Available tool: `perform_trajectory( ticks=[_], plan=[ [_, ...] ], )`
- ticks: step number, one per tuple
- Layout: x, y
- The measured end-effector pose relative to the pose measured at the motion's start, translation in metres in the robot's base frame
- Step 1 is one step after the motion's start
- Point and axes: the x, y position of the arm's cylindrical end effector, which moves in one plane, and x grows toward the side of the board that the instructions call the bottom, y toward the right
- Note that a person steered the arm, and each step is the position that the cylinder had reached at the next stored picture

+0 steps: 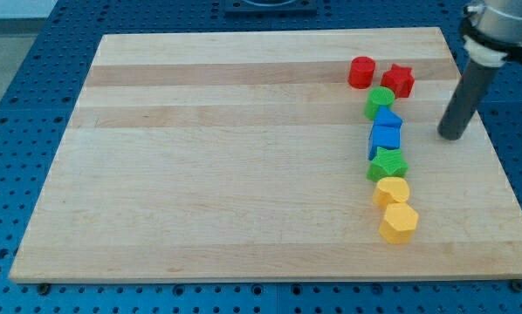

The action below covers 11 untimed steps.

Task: Slide the red star closer to green circle

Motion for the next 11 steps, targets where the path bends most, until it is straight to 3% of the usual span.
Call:
perform_trajectory(
  ticks=[5,11],
  plan=[
    [-0.110,-0.008],
    [-0.110,-0.037]
  ],
)
